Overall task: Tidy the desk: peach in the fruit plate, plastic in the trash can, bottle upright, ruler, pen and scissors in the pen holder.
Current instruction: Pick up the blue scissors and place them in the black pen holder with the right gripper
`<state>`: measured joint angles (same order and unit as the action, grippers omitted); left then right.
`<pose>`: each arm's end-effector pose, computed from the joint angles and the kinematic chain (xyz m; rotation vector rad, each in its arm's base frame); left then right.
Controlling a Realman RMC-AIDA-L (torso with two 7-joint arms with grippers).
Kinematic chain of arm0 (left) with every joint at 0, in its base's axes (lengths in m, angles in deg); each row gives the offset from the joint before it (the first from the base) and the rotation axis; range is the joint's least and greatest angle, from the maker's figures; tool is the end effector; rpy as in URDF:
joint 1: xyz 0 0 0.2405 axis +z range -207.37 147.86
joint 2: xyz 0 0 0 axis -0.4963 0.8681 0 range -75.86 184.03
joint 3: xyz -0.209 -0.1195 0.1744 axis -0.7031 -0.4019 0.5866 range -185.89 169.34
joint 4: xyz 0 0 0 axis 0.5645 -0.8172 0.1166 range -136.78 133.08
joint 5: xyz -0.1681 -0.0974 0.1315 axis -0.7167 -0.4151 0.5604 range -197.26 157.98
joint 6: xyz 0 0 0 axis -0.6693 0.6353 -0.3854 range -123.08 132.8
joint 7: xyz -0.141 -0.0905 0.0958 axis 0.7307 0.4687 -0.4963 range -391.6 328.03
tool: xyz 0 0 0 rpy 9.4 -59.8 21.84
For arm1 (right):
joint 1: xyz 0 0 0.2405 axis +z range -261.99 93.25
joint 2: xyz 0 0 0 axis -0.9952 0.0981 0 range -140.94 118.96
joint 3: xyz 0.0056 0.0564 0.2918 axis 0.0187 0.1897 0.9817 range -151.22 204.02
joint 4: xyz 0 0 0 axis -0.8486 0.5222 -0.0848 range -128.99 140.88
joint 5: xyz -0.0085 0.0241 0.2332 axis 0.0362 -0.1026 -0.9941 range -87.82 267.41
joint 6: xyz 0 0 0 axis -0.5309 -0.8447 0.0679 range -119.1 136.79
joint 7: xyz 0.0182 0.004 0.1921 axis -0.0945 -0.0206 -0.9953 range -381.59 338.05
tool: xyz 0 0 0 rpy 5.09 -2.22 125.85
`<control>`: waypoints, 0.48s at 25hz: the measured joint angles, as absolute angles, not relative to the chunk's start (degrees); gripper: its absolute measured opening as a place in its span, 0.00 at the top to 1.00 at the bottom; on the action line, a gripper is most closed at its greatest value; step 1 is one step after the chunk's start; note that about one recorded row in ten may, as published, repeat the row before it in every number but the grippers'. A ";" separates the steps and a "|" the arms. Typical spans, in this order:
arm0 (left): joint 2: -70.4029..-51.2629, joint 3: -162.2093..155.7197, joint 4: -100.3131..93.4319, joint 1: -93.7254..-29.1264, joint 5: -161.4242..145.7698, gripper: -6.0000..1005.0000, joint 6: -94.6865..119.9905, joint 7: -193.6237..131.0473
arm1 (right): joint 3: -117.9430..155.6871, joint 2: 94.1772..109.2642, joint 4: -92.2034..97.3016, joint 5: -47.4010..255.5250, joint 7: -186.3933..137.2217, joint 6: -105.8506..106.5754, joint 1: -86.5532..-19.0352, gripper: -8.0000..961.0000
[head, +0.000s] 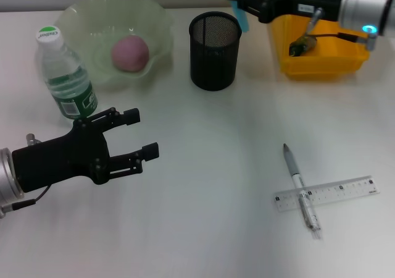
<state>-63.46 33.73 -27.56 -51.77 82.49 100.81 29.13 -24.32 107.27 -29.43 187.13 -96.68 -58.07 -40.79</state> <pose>-0.3154 0.3189 -0.0683 -2.6326 -0.5228 -0.9797 0.1849 0.5020 -0.0565 -2.5140 0.3151 0.7259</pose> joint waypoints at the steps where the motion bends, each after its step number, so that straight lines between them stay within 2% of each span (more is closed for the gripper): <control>1: -63.45 33.73 -27.57 -51.75 82.49 0.17 100.82 29.12 | -24.49 107.52 -26.97 185.21 -94.39 -55.43 -39.61 0.75; 12: -63.35 33.74 -27.53 -51.21 82.49 0.17 101.51 28.12 | -25.06 108.40 -16.21 182.94 -89.82 -43.16 -32.53 0.75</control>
